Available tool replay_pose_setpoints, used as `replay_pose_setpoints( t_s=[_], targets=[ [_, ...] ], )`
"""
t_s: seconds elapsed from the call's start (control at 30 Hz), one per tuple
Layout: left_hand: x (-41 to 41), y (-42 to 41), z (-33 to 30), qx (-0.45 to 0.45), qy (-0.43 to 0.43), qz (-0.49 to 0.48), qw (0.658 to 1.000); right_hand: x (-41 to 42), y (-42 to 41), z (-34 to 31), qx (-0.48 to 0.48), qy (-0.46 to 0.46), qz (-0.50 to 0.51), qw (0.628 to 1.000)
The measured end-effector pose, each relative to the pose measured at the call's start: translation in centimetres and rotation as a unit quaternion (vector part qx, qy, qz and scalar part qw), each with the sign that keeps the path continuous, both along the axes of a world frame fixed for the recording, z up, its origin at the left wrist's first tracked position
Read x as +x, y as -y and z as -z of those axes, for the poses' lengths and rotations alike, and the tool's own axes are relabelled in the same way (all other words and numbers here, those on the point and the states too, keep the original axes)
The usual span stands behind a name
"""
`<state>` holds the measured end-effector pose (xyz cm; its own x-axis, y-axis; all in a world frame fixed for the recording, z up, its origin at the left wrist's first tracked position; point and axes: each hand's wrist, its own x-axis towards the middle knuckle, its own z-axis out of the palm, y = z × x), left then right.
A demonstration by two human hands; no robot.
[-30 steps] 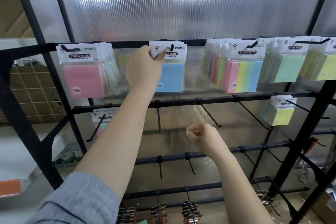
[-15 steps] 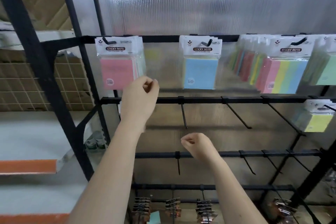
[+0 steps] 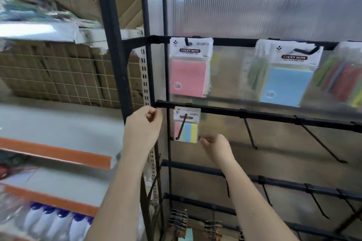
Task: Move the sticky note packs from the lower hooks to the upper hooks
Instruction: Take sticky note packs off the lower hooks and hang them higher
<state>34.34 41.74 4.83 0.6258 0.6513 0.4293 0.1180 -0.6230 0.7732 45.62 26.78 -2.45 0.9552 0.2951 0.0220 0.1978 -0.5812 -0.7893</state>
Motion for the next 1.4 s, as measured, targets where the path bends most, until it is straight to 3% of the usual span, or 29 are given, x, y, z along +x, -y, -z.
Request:
replay_pose_setpoints(
  t_s=[0.57,0.7,0.97,1.4],
  targets=[
    [-1.1,-4.5,0.9,0.012,-0.011,-0.001,1.000,3.5,-7.3,0.3,0.145,-0.009,0.167,0.975],
    [-1.1,-4.5,0.9,0.008,-0.012,-0.001,1.000,3.4,-7.3,1.1,0.167,-0.026,0.143,0.975],
    [-1.6,-4.4,1.4,0.026,-0.022,-0.018,0.999,1.8,-6.6,1.1,0.153,0.038,0.073,0.985],
    [-2.7,-4.4,3.5,-0.041,-0.069,-0.003,0.997,-5.0,-3.8,0.3,0.158,0.091,0.013,0.983]
  ],
)
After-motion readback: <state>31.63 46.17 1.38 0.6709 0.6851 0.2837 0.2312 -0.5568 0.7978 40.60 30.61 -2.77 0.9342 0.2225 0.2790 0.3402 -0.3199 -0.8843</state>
